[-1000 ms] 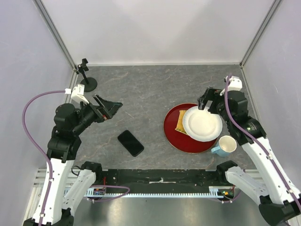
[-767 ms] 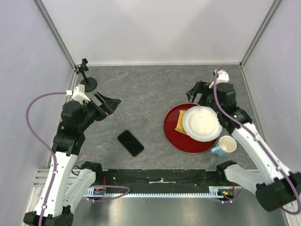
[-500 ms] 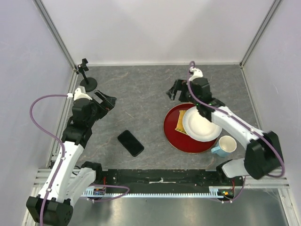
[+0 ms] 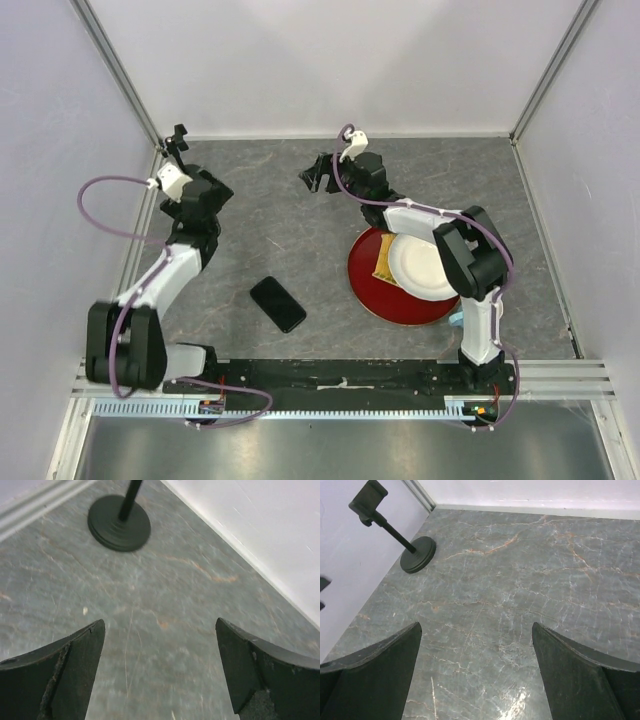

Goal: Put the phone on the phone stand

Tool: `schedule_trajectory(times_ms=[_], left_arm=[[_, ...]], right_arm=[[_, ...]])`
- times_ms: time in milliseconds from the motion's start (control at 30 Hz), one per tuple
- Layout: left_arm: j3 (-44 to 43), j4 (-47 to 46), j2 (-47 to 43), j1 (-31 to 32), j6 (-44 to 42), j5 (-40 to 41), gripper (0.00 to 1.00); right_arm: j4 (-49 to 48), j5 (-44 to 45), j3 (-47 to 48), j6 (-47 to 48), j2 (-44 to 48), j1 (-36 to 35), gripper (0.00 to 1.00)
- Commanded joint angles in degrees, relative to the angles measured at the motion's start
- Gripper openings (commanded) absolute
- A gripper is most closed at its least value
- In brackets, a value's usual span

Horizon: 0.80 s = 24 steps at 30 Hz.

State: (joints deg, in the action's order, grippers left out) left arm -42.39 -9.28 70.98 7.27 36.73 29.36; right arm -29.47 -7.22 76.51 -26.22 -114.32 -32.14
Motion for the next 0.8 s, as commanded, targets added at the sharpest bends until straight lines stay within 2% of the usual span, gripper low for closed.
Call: schedule_trajectory(times_ms=[0,167,267,367,500,533,767], left_arm=[[-10.0,-10.3,10.5,-1.9,-4.6,10.1,0.97],[-15.9,-14.1,18.7,-3.4,-7.5,13.7,0.98],[-22.2,-11.1,23.6,-4.3,-7.5,16.6,0.98],[-27.1,-12.2,28.8,-5.1,-11.1,18.9,0.97],[-32.5,-18.5,35.3,-5.9,-17.6,17.0,0.95],[-33.2,-20.0,37.5,-5.9,-19.2,15.8,0.92],[-36.6,-29.3,43.4,-6.2,-34.6,11.6,0.82]], right_arm=[[-12.0,-5.3,2.6,5.0,-3.5,0.1,0.98],[-12.6,-9.6,2.7,7.3,-5.3,0.7,0.98],[-15.5,-11.4,0.8,7.6,-5.4,1.0,0.98],[-20.2,-15.4,-1.4,6.2,-5.7,2.2,0.98],[-28.0,-19.7,-3.9,2.5,-6.1,3.5,0.98],[-28.9,-20.3,-4.3,2.4,-6.2,3.7,0.98],[-29.8,-21.3,-5.4,3.3,-6.9,3.8,0.98]])
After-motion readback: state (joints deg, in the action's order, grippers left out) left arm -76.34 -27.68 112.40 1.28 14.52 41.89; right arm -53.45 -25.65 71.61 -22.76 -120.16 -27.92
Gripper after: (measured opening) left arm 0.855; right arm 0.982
